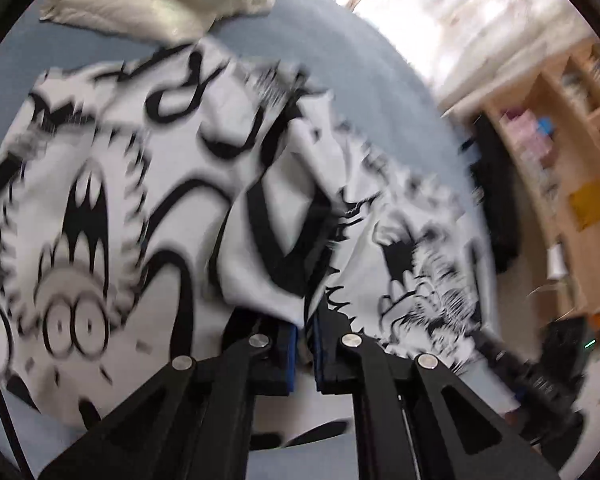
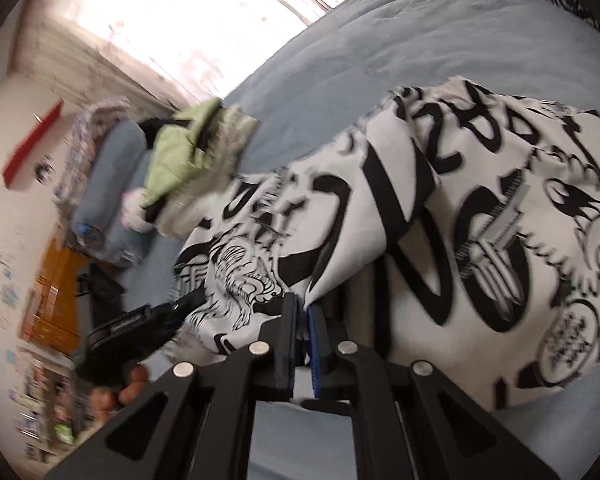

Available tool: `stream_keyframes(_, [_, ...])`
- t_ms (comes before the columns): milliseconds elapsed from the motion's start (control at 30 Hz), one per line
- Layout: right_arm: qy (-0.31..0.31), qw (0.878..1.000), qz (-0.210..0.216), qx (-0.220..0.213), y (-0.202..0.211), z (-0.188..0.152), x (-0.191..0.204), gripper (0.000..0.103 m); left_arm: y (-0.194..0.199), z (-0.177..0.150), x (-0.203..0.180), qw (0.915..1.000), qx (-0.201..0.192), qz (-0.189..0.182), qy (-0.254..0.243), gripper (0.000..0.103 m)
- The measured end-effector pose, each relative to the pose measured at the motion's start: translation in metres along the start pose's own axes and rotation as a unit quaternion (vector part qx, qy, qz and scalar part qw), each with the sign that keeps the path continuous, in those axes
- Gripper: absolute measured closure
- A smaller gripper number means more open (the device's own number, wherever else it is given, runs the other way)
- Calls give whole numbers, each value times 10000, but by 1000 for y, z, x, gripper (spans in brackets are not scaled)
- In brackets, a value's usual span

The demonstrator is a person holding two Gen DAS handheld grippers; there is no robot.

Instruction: Fold large clothes

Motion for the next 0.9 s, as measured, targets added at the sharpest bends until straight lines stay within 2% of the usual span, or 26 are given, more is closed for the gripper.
stream_keyframes(67, [42,9983,-487,309,-24,-13,-17,98,-17,-11,6,9997,109,207,-34,98])
stream_keyframes(133, [24,9972,-619,419,-36,-20,-24,98,-20,-14,4,9988,52,453,-181,97])
stream_keyframes(200, [146,9963,-784,320,-32,-21,-21,98,-16,-14,-5,9973,54,637,-349,96])
stream_keyframes(233, [204,9956,-863,286,-29,-21,-19,97,-12,-15,-8,9963,90,733,-445,91])
stream_keyframes(333, [365,9930,-1103,231,-12,-19,-9,87,6,-18,-20,9936,26,916,-657,82])
stream_keyframes(433, [447,9911,-1246,113,7,-22,-4,86,37,-22,-25,9893,-351,1138,-845,82])
stream_keyframes(467, [511,9905,-1273,-64,16,-21,1,86,52,-21,-29,9867,-582,1201,-924,81])
stream_keyframes(600, [858,9842,-1451,-551,35,-10,20,86,82,-7,-47,9780,-1086,1369,-1142,81])
stream_keyframes(700, [1058,9838,-1320,-592,20,10,46,86,84,11,-63,9752,-1210,1346,-1271,82])
stream_keyframes(767, [1139,9859,-1081,-586,4,28,60,86,78,28,-78,9755,-1242,1299,-1272,82])
stream_keyframes(900, [1137,9895,-851,-284,-31,55,68,86,51,55,-94,9783,-1150,1236,-1201,82])
Point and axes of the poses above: each gripper's, at about its wrist camera, not at the fingertips, and y roughly against the way its jaws point, x to its left, z to its top, the point moved 8 cm from there along -y, roughly the way its jaws point, and after that the axes turned 13 degrees about x, right-handed, at the moved point
